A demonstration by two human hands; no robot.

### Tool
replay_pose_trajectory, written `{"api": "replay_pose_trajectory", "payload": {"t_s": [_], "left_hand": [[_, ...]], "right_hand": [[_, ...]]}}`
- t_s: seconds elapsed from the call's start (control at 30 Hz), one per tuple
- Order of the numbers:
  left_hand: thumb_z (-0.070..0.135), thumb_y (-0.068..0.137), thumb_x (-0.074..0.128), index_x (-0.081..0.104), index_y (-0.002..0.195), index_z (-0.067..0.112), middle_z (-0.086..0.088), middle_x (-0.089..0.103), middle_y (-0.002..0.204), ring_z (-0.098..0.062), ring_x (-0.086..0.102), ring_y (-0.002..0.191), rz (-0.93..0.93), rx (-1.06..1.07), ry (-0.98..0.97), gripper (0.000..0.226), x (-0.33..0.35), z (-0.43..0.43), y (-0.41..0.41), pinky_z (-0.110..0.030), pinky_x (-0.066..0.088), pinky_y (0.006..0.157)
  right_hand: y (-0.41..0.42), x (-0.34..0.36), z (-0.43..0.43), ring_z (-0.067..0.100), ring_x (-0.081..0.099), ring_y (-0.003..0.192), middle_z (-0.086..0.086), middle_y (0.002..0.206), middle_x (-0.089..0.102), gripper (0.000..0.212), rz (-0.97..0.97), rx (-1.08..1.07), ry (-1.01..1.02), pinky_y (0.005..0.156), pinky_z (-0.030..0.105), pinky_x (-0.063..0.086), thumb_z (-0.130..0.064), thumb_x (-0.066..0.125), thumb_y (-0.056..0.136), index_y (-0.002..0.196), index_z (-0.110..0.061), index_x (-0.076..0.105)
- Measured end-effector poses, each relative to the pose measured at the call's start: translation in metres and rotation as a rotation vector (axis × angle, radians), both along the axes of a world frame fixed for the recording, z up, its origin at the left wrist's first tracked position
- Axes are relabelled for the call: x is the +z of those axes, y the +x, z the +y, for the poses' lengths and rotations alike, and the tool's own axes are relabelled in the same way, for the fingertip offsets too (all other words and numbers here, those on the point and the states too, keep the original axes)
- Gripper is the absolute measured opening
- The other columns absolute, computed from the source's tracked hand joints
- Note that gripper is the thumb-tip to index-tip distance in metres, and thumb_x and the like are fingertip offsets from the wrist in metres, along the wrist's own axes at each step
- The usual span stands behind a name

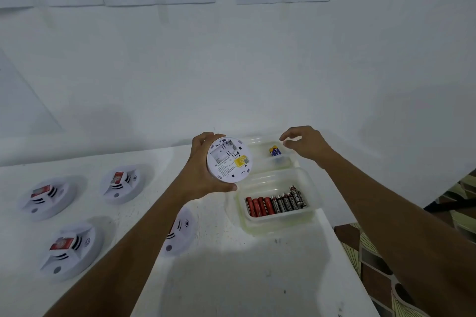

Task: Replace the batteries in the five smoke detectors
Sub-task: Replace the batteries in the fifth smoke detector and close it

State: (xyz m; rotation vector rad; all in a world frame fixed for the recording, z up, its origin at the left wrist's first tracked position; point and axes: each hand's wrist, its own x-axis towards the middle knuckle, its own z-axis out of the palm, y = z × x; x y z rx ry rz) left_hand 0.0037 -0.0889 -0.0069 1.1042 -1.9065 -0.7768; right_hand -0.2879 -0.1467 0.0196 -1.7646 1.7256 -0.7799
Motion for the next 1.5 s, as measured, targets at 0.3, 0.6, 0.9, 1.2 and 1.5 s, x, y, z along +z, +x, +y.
{"api": "replay_pose_trajectory", "payload": {"t_s": [0.3,0.6,0.9,1.2,1.5], "left_hand": [[0.046,0.037,0.09,0.036,0.128,0.042,-0.003,0.034,0.135,0.003,0.034,0.125,-0.001,0.054,0.01,0.106,-0.018,-0.014,0.025,-0.002,0.029,0.099],[0.044,0.035,0.09,0.037,0.122,0.053,0.001,0.034,0.133,-0.005,0.036,0.127,0.037,0.059,0.012,0.102,-0.016,-0.016,0.026,-0.006,0.032,0.101],[0.047,0.037,0.088,0.035,0.124,0.048,0.0,0.033,0.134,-0.006,0.036,0.126,0.015,0.09,0.019,0.102,-0.017,-0.02,0.037,-0.004,0.032,0.1],[0.047,0.038,0.088,0.036,0.124,0.048,-0.001,0.036,0.133,-0.009,0.036,0.127,0.029,0.087,0.005,0.1,-0.017,-0.026,0.033,-0.004,0.03,0.1],[0.046,0.037,0.09,0.034,0.124,0.047,0.003,0.032,0.133,-0.001,0.035,0.125,-0.003,0.094,0.044,0.103,-0.022,-0.03,0.033,-0.005,0.03,0.101]], "right_hand": [[0.0,-0.011,-0.013,0.016,0.066,0.075,0.007,0.105,0.067,0.03,-0.032,0.004,0.04,0.064,0.024,0.057,0.003,0.056,0.089,0.109,-0.012,0.073],[-0.004,-0.01,-0.012,0.024,0.066,0.068,0.01,0.1,0.072,0.027,0.091,-0.011,-0.038,0.08,0.037,0.058,-0.005,0.056,0.093,0.11,-0.017,0.073],[0.001,-0.021,-0.013,0.026,0.054,0.116,0.006,0.118,0.064,0.02,0.266,0.06,-0.243,0.094,0.029,0.035,-0.018,0.072,0.085,0.105,-0.023,0.073],[0.053,-0.007,-0.024,0.015,0.067,0.084,0.001,0.089,0.074,0.02,0.291,0.32,-0.005,0.082,0.027,0.052,-0.019,0.07,0.088,0.108,-0.02,0.074],[0.085,-0.012,-0.04,0.012,0.061,0.083,0.001,0.094,0.07,0.027,0.377,0.392,0.188,0.084,0.026,0.05,-0.026,0.07,0.088,0.113,-0.017,0.073]]}}
